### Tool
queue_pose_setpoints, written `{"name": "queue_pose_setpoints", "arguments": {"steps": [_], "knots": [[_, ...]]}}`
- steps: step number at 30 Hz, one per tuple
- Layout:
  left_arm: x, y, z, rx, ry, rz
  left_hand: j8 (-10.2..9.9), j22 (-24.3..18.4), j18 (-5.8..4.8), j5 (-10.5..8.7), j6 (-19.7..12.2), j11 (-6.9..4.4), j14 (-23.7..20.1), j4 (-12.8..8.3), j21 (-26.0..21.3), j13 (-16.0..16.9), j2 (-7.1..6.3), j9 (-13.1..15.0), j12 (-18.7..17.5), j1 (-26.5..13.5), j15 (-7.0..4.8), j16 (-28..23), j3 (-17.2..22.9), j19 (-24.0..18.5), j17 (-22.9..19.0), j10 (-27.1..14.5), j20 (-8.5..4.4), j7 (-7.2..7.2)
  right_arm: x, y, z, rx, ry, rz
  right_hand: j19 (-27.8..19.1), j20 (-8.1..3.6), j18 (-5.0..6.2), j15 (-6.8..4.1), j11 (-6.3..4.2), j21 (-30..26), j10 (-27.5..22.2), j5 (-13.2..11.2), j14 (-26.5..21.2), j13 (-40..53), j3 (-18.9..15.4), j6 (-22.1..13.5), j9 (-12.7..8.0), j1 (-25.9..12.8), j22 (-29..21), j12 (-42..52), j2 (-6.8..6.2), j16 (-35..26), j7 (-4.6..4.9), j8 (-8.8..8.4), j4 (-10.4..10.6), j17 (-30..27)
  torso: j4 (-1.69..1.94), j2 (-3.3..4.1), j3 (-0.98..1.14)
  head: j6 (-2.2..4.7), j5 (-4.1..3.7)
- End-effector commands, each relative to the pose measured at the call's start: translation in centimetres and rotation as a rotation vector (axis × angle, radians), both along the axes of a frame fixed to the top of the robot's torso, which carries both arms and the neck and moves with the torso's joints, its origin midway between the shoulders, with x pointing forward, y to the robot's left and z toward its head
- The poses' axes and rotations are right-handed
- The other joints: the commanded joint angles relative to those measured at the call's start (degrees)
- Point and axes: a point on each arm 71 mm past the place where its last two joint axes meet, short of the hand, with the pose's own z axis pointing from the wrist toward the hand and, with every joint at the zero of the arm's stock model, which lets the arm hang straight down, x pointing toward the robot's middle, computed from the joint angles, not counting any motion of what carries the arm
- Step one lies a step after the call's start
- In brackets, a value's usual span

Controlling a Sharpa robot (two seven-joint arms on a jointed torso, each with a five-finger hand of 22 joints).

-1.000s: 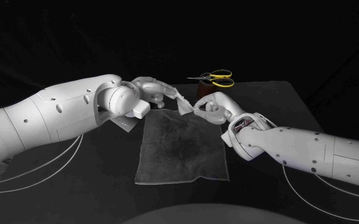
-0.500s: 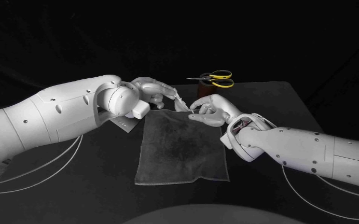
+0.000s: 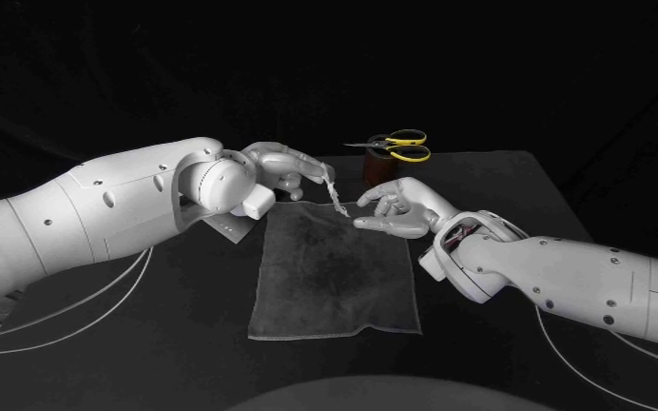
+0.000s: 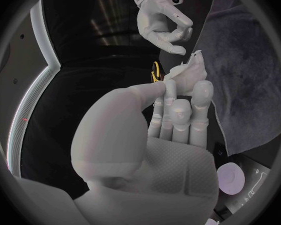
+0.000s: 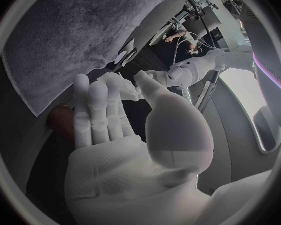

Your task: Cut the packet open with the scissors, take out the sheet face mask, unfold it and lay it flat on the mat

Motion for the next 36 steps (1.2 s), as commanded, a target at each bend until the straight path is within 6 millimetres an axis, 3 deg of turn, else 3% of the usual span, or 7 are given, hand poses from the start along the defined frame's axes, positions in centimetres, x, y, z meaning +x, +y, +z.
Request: {"name": "queue_pose_setpoints", "arguments": {"steps": [1, 6, 11, 16, 24, 29, 36], "knots": [[-0.1, -0.3, 0.3, -0.028, -0.029, -0.090, -0.4, -1.2, 1.16, 0.38, 0.4, -0.01, -1.2, -0.2, -0.7, 0.0, -0.59, 11.9, -0.5, -0.1, 0.04, -0.7, 0.4, -1.2, -1.3, 0.2, -0.06, -0.05, -0.1, -0.2, 0.2, 0.058, 0.027, 0.005, 0.6, 0.30, 1.42, -0.39, -0.48, -0.3, 0.1, 0.0, 1.2, -0.2, -0.6, 1.0, -0.1, 0.3, -0.1, 0.8, 2.03, 1.6, -0.17, 0.59, 0.5, 1.2, 0.03, 0.02, 0.11, 0.15, -0.08], [-0.2, 0.1, 0.4, -0.013, -0.069, -0.203, -1.0, -4.0, 1.68, 0.38, 0.6, 0.11, -3.0, -0.9, -2.3, 0.2, -0.59, 11.9, -1.1, 0.1, 0.16, -1.6, 0.5, -3.6, -3.4, -0.3, 0.02, 0.02, 0.4, -1.0, 0.5, 0.100, 0.053, -0.028, 1.2, 0.18, 1.55, -0.68, -0.80, -0.2, 0.2, -0.1, 2.1, -0.7, 0.4, 1.3, -0.4, 3.3, -0.2, 1.4, 4.74, 2.8, -0.36, 0.62, 0.0, 1.6, -0.04, 0.07, 0.07, 0.24, -0.35], [-0.5, 0.4, 0.5, -0.027, -0.086, -0.338, -2.1, -6.8, 2.20, 0.37, 0.9, 0.54, -7.0, -1.8, -3.9, 0.6, -0.11, 11.7, -1.7, 0.2, 0.64, -2.7, 0.0, -7.3, -7.2, -1.8, 0.39, 0.34, 1.2, -2.0, 0.9, 0.133, 0.075, -0.053, 0.6, 0.20, 1.45, -0.50, -0.59, -0.8, -1.6, -0.1, -0.9, -2.3, 2.3, 1.6, -1.0, 5.7, -0.6, 0.0, 5.74, 0.0, -0.04, 0.31, -1.4, -2.2, 0.00, -0.01, 0.04, 0.25, -0.68], [-1.3, 0.2, 0.7, -0.060, -0.094, -0.488, -3.3, -6.0, 2.05, 0.35, 1.2, 1.30, -15.1, -2.9, -3.8, 1.6, 0.88, 11.7, -1.7, 0.6, 1.51, -4.3, -1.3, -10.8, -14.0, -4.1, 1.19, 0.89, 1.9, -2.3, 1.4, 0.163, 0.095, -0.042, -3.8, 1.70, 1.31, 1.29, 1.15, -6.9, -5.7, -0.1, -7.3, -12.5, 7.8, 1.5, -2.6, 6.5, -5.4, -10.1, 5.99, -9.6, 1.53, -1.08, -3.0, -8.8, 0.00, 0.00, 0.04, 0.25, -0.73], [-2.8, 0.0, 0.8, -0.054, -0.105, -0.693, -4.4, -5.0, 2.14, 0.35, 1.5, 1.51, -17.5, -3.8, -2.9, 2.4, 1.60, 11.4, -1.1, 1.3, 1.86, -3.9, -2.7, -13.2, -13.9, -4.9, 1.73, 1.06, 2.8, -1.7, 2.0, 0.170, 0.127, 0.023, -7.2, 4.01, 1.14, 3.79, 3.13, -15.6, -4.1, -0.2, -11.2, -29.5, 11.5, 1.7, -3.9, 7.1, -14.7, -22.6, 4.82, -23.7, 2.60, -2.90, -5.7, -19.8, 0.09, 0.03, 0.06, 0.16, -0.94], [-3.5, -0.2, 0.9, -0.060, -0.097, -0.763, -4.6, -4.8, 2.15, 0.34, 1.5, 1.53, -17.7, -3.8, -2.8, 2.5, 1.77, 11.3, -1.0, 1.4, 1.90, -3.8, -2.9, -13.5, -13.9, -5.1, 1.79, 1.06, 3.1, -1.1, 1.9, 0.135, 0.183, 0.114, -13.4, 7.25, 0.09, 7.94, 6.30, -22.6, -9.2, -0.2, -20.8, -35.0, 5.5, -3.8, -5.0, 5.9, -23.2, -26.9, 1.86, -30.7, 5.19, -5.68, -6.3, -25.0, 0.02, 0.02, -0.01, 0.06, -1.17], [-4.2, -0.5, 1.0, -0.064, -0.085, -0.820, -4.7, -4.7, 2.17, 0.34, 1.6, 1.53, -17.9, -3.9, -2.7, 2.6, 1.92, 11.3, -1.0, 1.5, 1.92, -3.8, -3.1, -13.7, -13.8, -5.2, 1.85, 1.04, 2.6, 0.0, 1.8, 0.130, 0.246, 0.247, -23.1, 9.66, -0.35, 10.42, 7.80, -22.5, -14.5, -0.2, -28.3, -38.6, -3.7, -8.5, -5.4, 6.4, -33.6, -27.6, 2.95, -33.8, 6.14, -6.46, -6.4, -29.3, 0.10, 0.01, 0.06, -0.20, -1.33]]}}
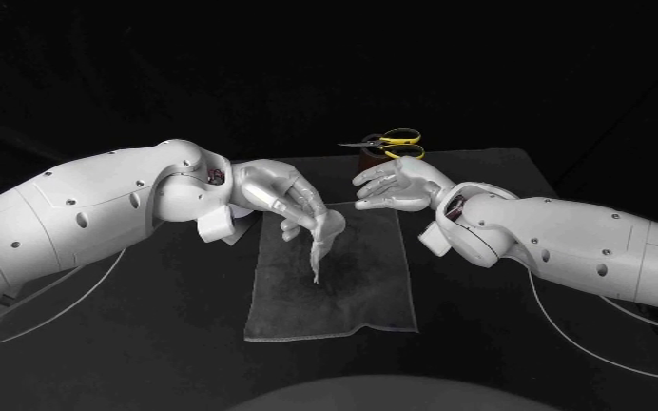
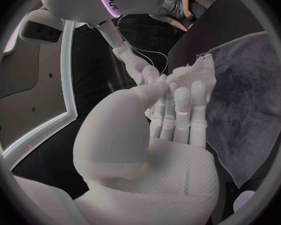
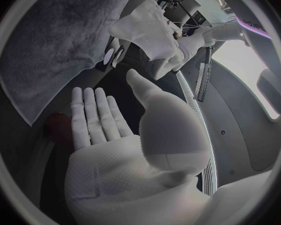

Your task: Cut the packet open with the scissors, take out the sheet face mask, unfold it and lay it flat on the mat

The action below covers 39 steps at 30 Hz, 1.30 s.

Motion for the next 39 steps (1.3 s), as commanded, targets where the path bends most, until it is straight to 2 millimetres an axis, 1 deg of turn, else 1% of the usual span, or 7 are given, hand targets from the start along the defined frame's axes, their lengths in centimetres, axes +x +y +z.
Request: {"name": "queue_pose_setpoints", "arguments": {"steps": [1, 10, 28, 33, 34, 35, 39], "knots": [[-0.7, -0.3, 0.2, -0.013, 0.005, -0.090, -0.1, 0.1, 1.15, 0.08, 1.0, 0.01, -0.6, -0.1, 0.2, 0.1, 0.45, 1.6, 0.4, 0.1, 0.00, 0.3, -0.3, -0.3, 0.1, -0.4, 0.12, 0.83, -0.7, 1.1, -0.2, 0.007, 0.063, 0.160, -2.9, 0.48, -1.19, 0.50, 0.31, -0.2, -1.0, -0.1, -1.3, -0.8, -2.2, -0.9, 0.0, 0.3, -2.6, 0.1, 0.58, -0.6, 3.94, -0.01, -0.2, -1.0, 0.05, 0.00, 0.03, -0.19, -0.09], [-0.9, -0.4, 0.2, -0.016, 0.003, -0.099, -0.2, 0.1, 1.15, 0.07, 1.0, 0.02, -0.6, -0.1, 0.3, 0.1, 0.51, 1.5, 0.4, 0.1, 0.01, 0.3, -0.4, -0.4, 0.1, -0.5, 0.14, 0.83, -2.4, 2.3, -0.6, 0.060, 0.230, 0.329, -6.2, 0.81, -1.69, 1.26, 1.21, -0.1, -1.7, -0.2, -2.5, -2.2, -9.3, -1.4, 0.4, 0.2, -8.4, 1.6, 3.32, -1.5, 5.05, 1.20, 0.2, -3.4, -0.03, 0.01, -0.07, -0.69, -0.09], [-1.2, -0.4, 0.2, -0.005, -0.005, -0.109, -0.3, 0.3, 1.17, 0.08, 1.0, 0.04, -0.7, -0.1, 0.4, 0.2, 0.64, 1.5, 0.4, 0.2, 0.02, 0.4, -0.6, -0.6, 0.1, -0.6, 0.17, 0.84, -3.3, 2.9, -0.8, 0.134, 0.326, 0.382, -6.4, 0.83, -1.75, 1.25, 1.04, 0.0, -1.0, -0.2, -2.0, -2.5, -17.3, -0.3, 0.8, 2.0, -13.2, 3.0, 7.89, -1.6, 4.94, 3.02, -0.1, -5.7, -0.01, 0.01, -0.02, -1.12, 0.03], [-1.2, -0.4, 0.3, -0.009, -0.009, -0.104, -0.4, 0.3, 1.17, 0.08, 1.0, 0.05, -0.7, -0.1, 0.5, 0.3, 0.69, 1.5, 0.5, 0.2, 0.03, 0.4, -0.6, -0.6, 0.1, -0.6, 0.19, 0.85, -3.2, 3.2, -0.8, 0.139, 0.310, 0.372, -5.2, 0.77, -0.69, -0.14, -0.69, 0.3, 4.5, -0.3, 1.9, -2.2, -17.6, 4.7, 1.4, 5.1, -14.7, 5.0, 12.93, 0.1, 3.37, 5.82, -1.6, -6.0, 0.00, 0.00, -0.03, -1.35, 0.07], [-1.1, -0.4, 0.3, -0.010, -0.010, -0.102, -0.4, 0.3, 1.17, 0.08, 1.0, 0.06, -0.7, -0.1, 0.5, 0.3, 0.70, 1.5, 0.5, 0.2, 0.04, 0.4, -0.7, -0.6, 0.1, -0.6, 0.19, 0.85, -3.2, 3.3, -0.8, 0.138, 0.306, 0.372, -4.7, 0.70, -0.23, -0.80, -1.61, 0.5, 6.4, -0.1, 3.4, -2.2, -16.6, 6.4, 1.6, 6.4, -14.8, 5.6, 14.82, 0.7, 2.54, 6.59, -2.2, -5.9, 0.01, 0.00, -0.02, -1.35, 0.08], [-1.1, -0.4, 0.3, -0.012, -0.011, -0.099, -0.4, 0.3, 1.17, 0.07, 1.0, 0.06, -0.7, -0.1, 0.5, 0.3, 0.70, 1.5, 0.5, 0.2, 0.04, 0.5, -0.7, -0.6, 0.1, -0.6, 0.19, 0.86, -3.1, 3.3, -0.8, 0.137, 0.301, 0.371, -4.4, 0.71, 0.08, -1.11, -1.93, 0.5, 7.0, -0.3, 4.1, -2.3, -16.5, 7.0, 1.5, 6.5, -14.9, 5.5, 15.19, 0.9, 2.23, 6.71, -2.5, -5.9, 0.02, 0.00, -0.03, -1.34, 0.07], [-1.0, -0.4, 0.3, -0.017, -0.015, -0.086, -0.4, 0.4, 1.18, 0.07, 1.0, 0.06, -0.7, -0.1, 0.5, 0.3, 0.72, 1.5, 0.5, 0.2, 0.04, 0.5, -0.7, -0.6, 0.1, -0.6, 0.20, 0.87, -3.1, 3.5, -0.8, 0.129, 0.274, 0.369, -0.8, 0.09, 1.09, -3.23, -4.61, 1.8, 13.2, -0.2, 9.6, -2.6, -13.5, 12.1, 1.1, 7.8, -15.1, 5.4, 18.96, 2.5, -0.39, 8.11, -5.2, -5.7, 0.01, 0.00, -0.04, -1.41, 0.03]]}}
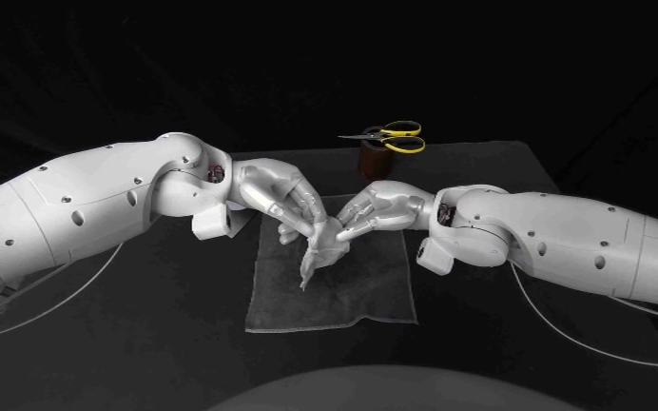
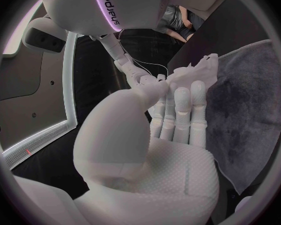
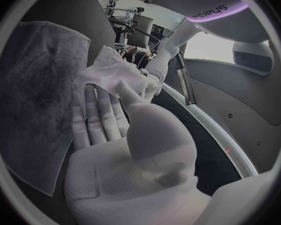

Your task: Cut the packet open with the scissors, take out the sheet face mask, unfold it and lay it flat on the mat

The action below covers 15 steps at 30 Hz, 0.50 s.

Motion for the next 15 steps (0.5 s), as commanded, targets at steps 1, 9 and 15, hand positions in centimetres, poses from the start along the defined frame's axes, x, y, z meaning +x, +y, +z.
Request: {"name": "queue_pose_setpoints", "arguments": {"steps": [1, 9, 15], "knots": [[0.0, -0.1, 0.2, -0.027, -0.005, 0.004, -0.1, 0.1, 0.66, 0.09, 0.9, -0.14, -0.3, -0.1, 0.3, 0.1, 0.50, 0.6, 0.3, 0.0, 0.03, 0.3, -0.4, -0.5, 0.1, -0.4, 0.01, 0.77, 0.1, 0.1, 0.2, 0.014, -0.036, -0.002, 2.4, -0.79, 0.66, -1.08, -1.44, 0.9, 3.9, -0.2, 3.3, 0.0, 1.7, 3.0, -0.1, -0.1, -0.1, -0.1, 1.57, 0.7, -1.30, 0.92, -1.6, 0.2, 0.00, 0.00, 0.00, -0.08, -0.03], [0.3, 0.1, 0.2, -0.016, -0.019, 0.045, -0.2, 0.2, 0.69, 0.09, 1.0, -0.14, -0.1, -0.1, 0.6, 0.2, 0.54, 0.5, 0.4, 0.0, 0.02, 0.6, -0.7, -0.4, 0.2, -0.4, 0.04, 0.79, 0.3, 0.0, 0.4, 0.020, -0.096, -0.039, 7.8, -2.99, 0.57, -3.32, -3.81, 3.1, 11.4, -0.2, 10.2, 0.2, 5.9, 7.1, 0.6, -0.2, 0.0, -1.5, 1.19, 0.9, -3.61, 3.20, -1.9, 0.5, 0.03, 0.00, 0.00, -0.16, 0.03], [1.1, 0.9, -0.2, 0.055, -0.064, 0.135, -0.5, 0.7, 0.79, 0.10, 1.2, -0.13, 3.0, -0.1, 1.4, 0.6, 0.66, 0.5, 0.8, 0.2, -0.04, 2.2, -1.0, 0.2, 3.6, -0.5, 0.03, 0.86, 0.5, -0.5, 0.7, 0.036, -0.120, -0.088, 8.9, -3.62, 0.46, -3.84, -4.21, 3.8, 14.0, -0.2, 12.3, 0.2, 10.4, 7.0, 1.5, -1.6, 0.2, -3.4, -0.14, -0.3, -3.87, 4.54, -1.9, 0.5, 0.01, 0.04, 0.05, -0.31, 0.11]]}}
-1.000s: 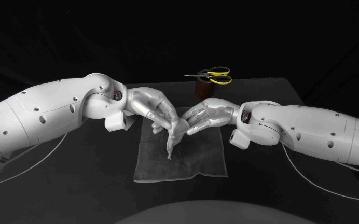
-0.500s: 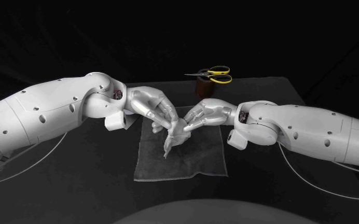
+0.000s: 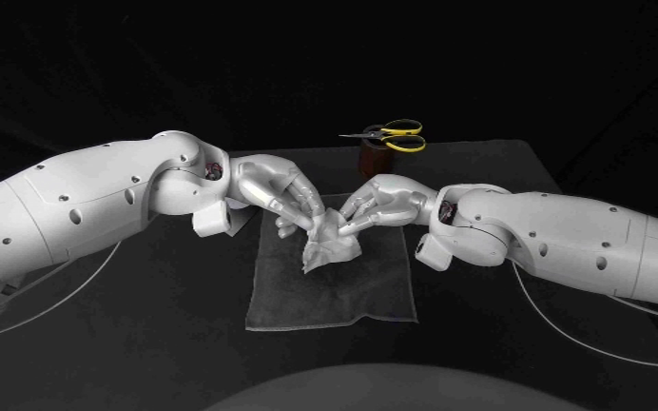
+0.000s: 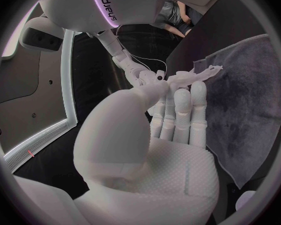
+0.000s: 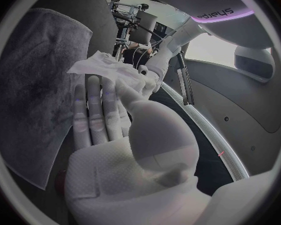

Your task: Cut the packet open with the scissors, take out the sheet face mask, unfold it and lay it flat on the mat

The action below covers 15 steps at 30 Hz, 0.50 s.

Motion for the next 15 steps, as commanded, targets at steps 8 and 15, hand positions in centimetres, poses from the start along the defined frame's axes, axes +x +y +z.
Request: {"name": "queue_pose_setpoints", "arguments": {"steps": [8, 15], "knots": [[1.51, 1.08, -0.34, 0.099, -0.085, 0.195, -0.4, 0.4, 0.91, 0.10, 1.5, -0.28, 4.6, 0.0, 1.1, 0.7, 0.32, 0.0, 1.0, 0.0, -0.35, 2.0, -0.5, 1.1, 5.0, 0.1, -0.13, 0.70, 0.14, -0.61, 0.65, 0.044, -0.060, -0.072, 0.4, -0.22, 0.36, -0.09, -0.18, 0.8, 2.3, 0.3, 1.5, 0.2, 6.4, -0.2, 2.3, -2.3, 0.3, -2.4, -2.27, -1.5, -0.09, 1.68, 0.1, 0.3, -0.04, 0.02, 0.08, -0.29, 0.20], [1.77, 1.07, -0.34, 0.116, -0.105, 0.246, -0.5, 0.5, 0.91, 0.11, 1.6, -0.37, 5.7, 0.1, 1.3, 0.9, 0.20, 0.0, 1.3, -0.1, -0.45, 2.4, -0.5, 1.4, 6.2, 0.3, -0.21, 0.64, 0.03, -0.83, 0.96, 0.051, -0.075, -0.094, 0.6, -0.31, 0.37, -0.18, -0.26, 1.0, 2.9, 0.3, 1.9, 0.2, 8.2, -0.3, 2.6, -2.8, 0.5, -2.9, -2.91, -1.8, -0.13, 2.10, 0.2, 0.5, -0.05, 0.00, 0.05, -0.46, 0.20]]}}
